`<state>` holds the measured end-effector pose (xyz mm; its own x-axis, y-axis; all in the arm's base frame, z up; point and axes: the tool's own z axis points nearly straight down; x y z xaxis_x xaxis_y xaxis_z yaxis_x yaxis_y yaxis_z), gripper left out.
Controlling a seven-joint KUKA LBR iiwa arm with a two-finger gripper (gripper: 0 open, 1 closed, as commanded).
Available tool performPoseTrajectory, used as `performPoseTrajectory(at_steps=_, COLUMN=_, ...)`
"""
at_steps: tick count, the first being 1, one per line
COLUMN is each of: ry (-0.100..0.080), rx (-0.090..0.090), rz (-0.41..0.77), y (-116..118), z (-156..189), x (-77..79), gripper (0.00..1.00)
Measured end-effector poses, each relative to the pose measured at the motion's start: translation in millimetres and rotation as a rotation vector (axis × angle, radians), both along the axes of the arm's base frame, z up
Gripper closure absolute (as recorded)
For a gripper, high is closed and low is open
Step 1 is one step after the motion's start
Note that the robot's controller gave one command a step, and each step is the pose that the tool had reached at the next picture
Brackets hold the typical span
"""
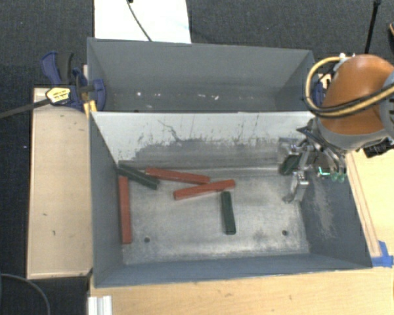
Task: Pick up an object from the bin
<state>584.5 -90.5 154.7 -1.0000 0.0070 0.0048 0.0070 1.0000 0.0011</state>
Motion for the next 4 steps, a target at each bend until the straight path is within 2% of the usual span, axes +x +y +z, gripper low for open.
performPoseTrajectory(at_steps=1, ry=-0.006, rx=0.002, rz=0.275, y=91.9, z=-84.9, x=-29.4, gripper=0.00)
performPoseTrajectory(at_steps=2, ry=-0.006, rx=0.002, rz=0.774, y=127.3, z=-54.1, x=-80.2, gripper=0.00)
performPoseTrajectory(at_steps=3, ry=-0.009, rx=0.002, rz=1.429, y=105.2, z=-54.5, x=-43.3, gripper=0.00)
performPoseTrajectory(at_steps=4, ry=-0.003, rx=0.007, rz=1.608, y=136.8, z=-85.3, x=-45.0, gripper=0.00)
